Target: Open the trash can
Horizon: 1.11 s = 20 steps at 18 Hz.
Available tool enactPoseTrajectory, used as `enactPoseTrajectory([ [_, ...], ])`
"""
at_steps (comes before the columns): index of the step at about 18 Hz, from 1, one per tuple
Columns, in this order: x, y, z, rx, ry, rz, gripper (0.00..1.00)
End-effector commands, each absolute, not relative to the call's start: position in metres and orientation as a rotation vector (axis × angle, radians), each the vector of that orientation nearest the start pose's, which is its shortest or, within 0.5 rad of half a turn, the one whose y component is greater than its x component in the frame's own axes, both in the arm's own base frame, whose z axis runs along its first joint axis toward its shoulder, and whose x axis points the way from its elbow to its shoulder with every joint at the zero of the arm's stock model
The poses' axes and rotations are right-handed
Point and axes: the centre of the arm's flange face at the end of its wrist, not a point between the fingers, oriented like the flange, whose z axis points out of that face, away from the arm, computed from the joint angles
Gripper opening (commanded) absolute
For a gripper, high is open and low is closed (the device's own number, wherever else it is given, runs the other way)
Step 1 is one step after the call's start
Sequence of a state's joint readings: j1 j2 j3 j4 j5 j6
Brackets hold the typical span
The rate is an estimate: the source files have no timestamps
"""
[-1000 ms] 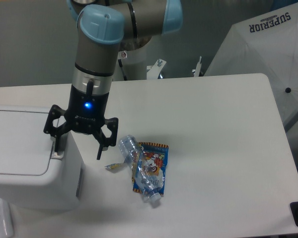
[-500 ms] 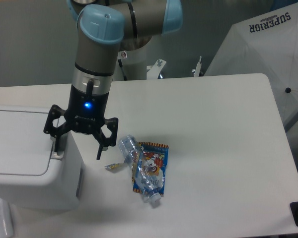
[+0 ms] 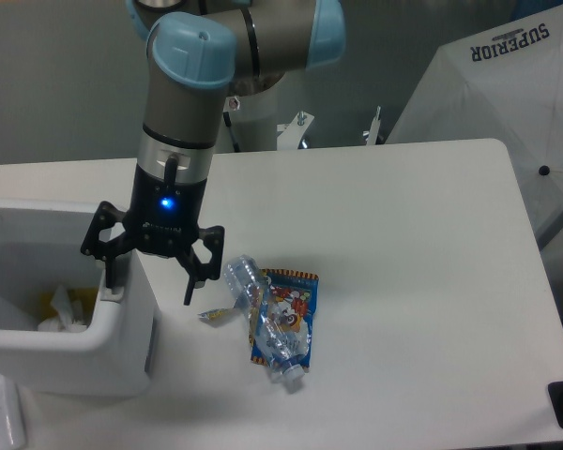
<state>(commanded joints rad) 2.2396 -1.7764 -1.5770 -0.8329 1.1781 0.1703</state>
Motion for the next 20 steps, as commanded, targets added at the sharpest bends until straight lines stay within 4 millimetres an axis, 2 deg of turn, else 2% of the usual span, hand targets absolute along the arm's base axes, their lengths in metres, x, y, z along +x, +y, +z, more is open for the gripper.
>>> enactPoseTrajectory([
  [6, -0.239, 0.567, 0.494, -2.421, -0.475, -0.137, 1.0],
  [9, -0.265, 0.553, 0.504, -2.41, -0.532, -0.056, 1.0],
  [13, -0.307, 0.53, 0.511, -2.434, -0.658, 0.171, 1.0],
  [15, -0.32, 0.522, 0.503, -2.489, -0.626, 0.266, 1.0],
  [17, -0.345, 0.504, 0.489, -2.601, -0.554, 0.376, 1.0],
  [20, -0.362, 0.49, 0.484, -2.651, -0.536, 0.407, 1.0],
])
